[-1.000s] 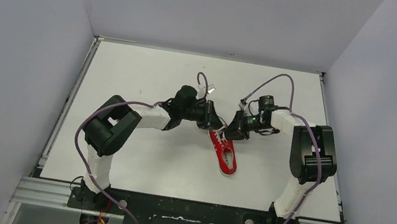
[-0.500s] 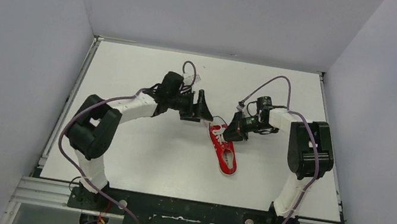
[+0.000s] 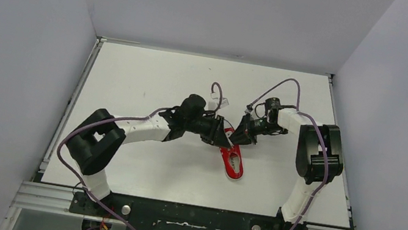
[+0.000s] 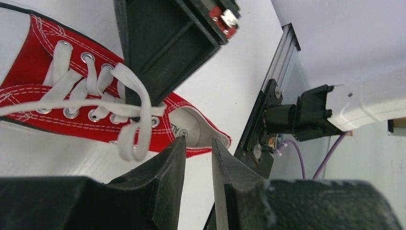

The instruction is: Tie the shoes

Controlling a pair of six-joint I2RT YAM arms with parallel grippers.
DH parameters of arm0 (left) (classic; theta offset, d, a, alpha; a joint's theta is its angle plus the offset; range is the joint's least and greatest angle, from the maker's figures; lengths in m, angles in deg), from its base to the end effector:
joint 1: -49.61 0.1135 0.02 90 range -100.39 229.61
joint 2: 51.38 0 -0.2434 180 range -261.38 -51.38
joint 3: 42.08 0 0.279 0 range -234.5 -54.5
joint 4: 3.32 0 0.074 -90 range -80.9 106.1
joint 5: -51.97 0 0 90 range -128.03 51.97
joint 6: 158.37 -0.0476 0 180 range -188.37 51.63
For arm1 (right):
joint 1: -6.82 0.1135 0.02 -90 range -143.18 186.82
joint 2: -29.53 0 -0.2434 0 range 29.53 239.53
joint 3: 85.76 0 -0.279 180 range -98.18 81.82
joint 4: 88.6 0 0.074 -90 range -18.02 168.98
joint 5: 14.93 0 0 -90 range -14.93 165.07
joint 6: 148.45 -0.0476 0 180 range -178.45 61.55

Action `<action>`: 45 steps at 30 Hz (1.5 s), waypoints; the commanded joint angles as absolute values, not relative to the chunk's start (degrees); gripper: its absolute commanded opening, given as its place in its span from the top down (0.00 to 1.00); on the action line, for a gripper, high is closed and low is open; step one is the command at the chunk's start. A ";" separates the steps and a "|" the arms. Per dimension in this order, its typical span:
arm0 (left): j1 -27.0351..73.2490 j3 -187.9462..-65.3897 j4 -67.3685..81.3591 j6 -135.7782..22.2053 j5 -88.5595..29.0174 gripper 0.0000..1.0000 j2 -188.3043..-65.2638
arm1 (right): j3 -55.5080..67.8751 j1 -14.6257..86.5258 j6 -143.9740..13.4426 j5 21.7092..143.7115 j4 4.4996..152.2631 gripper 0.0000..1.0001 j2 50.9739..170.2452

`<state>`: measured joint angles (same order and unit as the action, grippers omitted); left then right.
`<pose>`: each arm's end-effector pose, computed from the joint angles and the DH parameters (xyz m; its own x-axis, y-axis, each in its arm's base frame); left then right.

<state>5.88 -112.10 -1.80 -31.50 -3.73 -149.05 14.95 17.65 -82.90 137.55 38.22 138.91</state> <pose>0.2695 -0.2949 0.1700 -0.8377 0.1155 -0.5337 0.5300 0.4076 -0.7436 0.3392 0.1079 0.1079 -0.9661 0.0099 0.2579 0.2318 0.4726 0.8503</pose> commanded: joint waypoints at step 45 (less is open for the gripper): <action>2.33 -121.75 1.14 -41.55 -18.57 0.83 -156.99 | 12.42 18.86 -87.34 138.17 38.26 1.00 138.40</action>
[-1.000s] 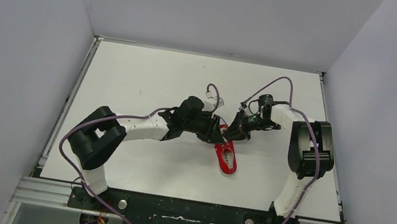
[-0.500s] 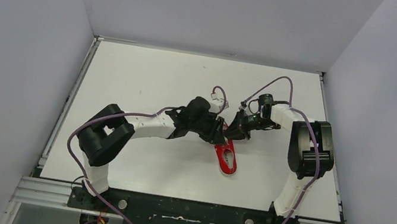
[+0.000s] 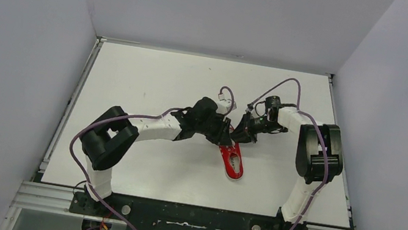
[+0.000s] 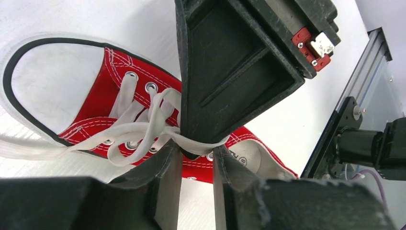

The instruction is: Tie the shoes

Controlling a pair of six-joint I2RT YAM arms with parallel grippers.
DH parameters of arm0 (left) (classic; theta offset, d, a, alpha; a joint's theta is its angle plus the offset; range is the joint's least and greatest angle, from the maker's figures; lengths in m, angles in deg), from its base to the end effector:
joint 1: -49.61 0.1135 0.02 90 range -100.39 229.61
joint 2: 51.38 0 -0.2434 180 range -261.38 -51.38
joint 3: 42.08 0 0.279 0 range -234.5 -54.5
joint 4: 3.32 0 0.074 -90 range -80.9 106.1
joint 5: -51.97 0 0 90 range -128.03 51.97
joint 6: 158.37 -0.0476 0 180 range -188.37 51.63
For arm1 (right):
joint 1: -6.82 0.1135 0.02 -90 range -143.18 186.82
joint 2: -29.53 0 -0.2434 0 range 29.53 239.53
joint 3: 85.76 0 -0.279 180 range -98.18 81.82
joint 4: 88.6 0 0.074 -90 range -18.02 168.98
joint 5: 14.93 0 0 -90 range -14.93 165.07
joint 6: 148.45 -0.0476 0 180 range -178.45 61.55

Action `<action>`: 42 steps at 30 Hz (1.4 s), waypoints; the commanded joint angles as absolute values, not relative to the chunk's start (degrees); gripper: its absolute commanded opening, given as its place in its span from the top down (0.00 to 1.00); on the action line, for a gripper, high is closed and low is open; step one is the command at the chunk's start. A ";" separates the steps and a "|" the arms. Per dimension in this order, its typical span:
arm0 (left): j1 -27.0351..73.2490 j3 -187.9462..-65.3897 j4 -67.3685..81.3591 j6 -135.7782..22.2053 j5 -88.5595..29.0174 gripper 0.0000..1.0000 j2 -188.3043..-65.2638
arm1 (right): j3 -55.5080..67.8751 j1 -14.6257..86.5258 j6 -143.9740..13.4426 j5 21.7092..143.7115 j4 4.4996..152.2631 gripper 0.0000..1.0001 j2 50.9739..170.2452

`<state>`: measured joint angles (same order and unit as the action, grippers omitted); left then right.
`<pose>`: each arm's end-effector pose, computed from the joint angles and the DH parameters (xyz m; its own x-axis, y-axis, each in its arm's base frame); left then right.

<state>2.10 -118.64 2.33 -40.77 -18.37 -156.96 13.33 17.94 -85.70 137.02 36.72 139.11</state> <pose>0.2767 -0.3257 0.1450 -0.7488 0.1716 -0.6402 0.6030 0.5772 -0.5506 0.3427 0.1102 0.1132 -0.9539 0.0319 0.2984 0.2765 0.4804 0.8323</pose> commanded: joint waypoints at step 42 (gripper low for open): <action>11.80 -115.63 -15.44 -9.34 13.74 1.00 -160.29 | 39.88 17.86 -78.73 135.42 73.31 0.55 111.93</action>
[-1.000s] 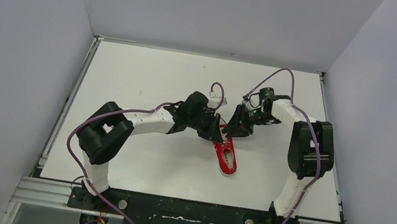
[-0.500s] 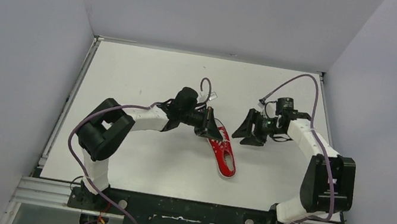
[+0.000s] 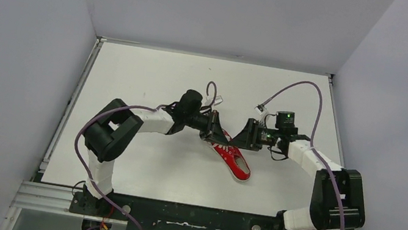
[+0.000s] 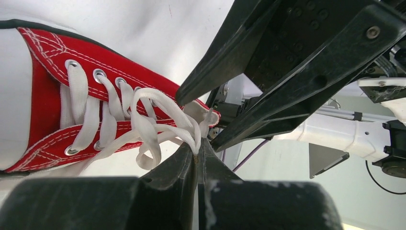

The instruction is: Tie the shoes

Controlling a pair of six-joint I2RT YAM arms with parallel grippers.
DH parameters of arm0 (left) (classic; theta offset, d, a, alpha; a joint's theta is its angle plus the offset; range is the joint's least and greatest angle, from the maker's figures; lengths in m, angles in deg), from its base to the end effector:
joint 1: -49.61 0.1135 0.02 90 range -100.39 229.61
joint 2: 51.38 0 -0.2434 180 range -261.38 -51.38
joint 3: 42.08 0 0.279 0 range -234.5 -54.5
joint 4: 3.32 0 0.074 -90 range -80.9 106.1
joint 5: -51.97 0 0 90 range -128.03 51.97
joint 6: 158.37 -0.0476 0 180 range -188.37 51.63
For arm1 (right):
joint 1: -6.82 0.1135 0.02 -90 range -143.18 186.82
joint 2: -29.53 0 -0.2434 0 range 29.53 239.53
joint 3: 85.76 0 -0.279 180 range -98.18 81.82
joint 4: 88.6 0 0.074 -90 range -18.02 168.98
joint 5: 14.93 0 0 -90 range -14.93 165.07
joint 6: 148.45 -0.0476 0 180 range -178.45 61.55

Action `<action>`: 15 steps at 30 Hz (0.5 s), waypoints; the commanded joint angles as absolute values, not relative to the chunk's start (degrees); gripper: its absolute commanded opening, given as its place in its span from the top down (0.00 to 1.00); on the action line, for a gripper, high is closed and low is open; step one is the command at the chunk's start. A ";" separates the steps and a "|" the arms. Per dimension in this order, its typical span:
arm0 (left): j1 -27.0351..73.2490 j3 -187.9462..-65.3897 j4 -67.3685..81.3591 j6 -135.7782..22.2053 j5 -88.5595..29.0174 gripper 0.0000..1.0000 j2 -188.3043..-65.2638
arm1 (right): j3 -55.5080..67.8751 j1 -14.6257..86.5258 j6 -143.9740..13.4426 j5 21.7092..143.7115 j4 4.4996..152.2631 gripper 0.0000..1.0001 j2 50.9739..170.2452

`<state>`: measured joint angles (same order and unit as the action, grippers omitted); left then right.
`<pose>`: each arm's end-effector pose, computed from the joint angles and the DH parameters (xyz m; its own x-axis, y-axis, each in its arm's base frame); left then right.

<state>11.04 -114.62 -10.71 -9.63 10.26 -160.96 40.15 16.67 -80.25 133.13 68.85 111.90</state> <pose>0.3032 -0.2872 0.1225 -0.9889 0.0611 -0.1353 0.1479 0.3237 -0.9345 0.2848 0.0904 0.1457 -0.9389 0.0364 -0.3421 -0.2907 0.4481 0.8454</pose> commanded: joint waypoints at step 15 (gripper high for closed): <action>12.16 -117.11 -14.14 -10.10 15.05 1.00 -161.13 | 40.03 18.91 -81.23 135.29 74.77 0.84 112.38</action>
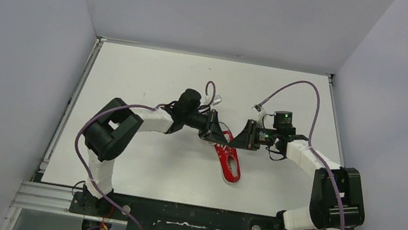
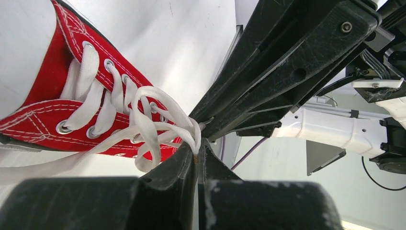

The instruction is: Tie the shoes

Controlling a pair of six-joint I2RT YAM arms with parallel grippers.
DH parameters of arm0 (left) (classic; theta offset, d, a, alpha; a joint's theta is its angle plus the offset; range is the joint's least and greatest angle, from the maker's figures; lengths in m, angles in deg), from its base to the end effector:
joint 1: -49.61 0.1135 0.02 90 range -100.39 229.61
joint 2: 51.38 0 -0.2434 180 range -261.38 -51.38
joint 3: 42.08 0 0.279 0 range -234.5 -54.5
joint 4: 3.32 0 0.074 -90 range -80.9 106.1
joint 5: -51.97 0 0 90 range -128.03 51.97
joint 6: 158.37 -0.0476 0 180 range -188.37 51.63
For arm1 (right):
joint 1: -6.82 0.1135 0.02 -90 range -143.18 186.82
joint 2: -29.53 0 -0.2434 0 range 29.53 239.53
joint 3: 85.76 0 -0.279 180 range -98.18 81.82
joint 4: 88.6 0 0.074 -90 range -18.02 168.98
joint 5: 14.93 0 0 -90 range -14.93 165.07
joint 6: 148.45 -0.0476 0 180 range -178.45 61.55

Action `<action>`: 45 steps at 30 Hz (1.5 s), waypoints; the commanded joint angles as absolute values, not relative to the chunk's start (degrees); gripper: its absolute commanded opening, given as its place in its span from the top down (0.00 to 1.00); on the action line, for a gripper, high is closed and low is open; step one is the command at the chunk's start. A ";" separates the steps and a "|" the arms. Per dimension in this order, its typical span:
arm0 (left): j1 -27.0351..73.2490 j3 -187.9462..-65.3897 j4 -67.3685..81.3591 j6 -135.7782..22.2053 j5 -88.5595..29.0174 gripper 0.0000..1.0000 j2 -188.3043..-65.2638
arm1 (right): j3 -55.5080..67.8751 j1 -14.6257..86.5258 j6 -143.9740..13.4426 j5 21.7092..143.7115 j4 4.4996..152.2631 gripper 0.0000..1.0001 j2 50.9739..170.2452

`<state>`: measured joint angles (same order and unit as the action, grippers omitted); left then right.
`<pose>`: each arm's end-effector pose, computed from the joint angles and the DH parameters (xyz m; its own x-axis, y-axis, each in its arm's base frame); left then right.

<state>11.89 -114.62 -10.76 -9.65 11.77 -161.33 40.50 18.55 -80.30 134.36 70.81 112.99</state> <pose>0.3063 -0.2829 0.1205 -0.9900 0.0683 -0.1237 0.1391 0.3161 -0.9385 0.2828 0.1005 0.1413 -0.9380 -0.0006 -0.3465 -0.3149 0.4187 0.8518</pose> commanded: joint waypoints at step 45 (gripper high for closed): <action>9.99 -120.32 15.56 -72.91 -9.09 0.33 -155.97 | 32.50 17.82 -82.40 125.67 46.95 1.00 105.86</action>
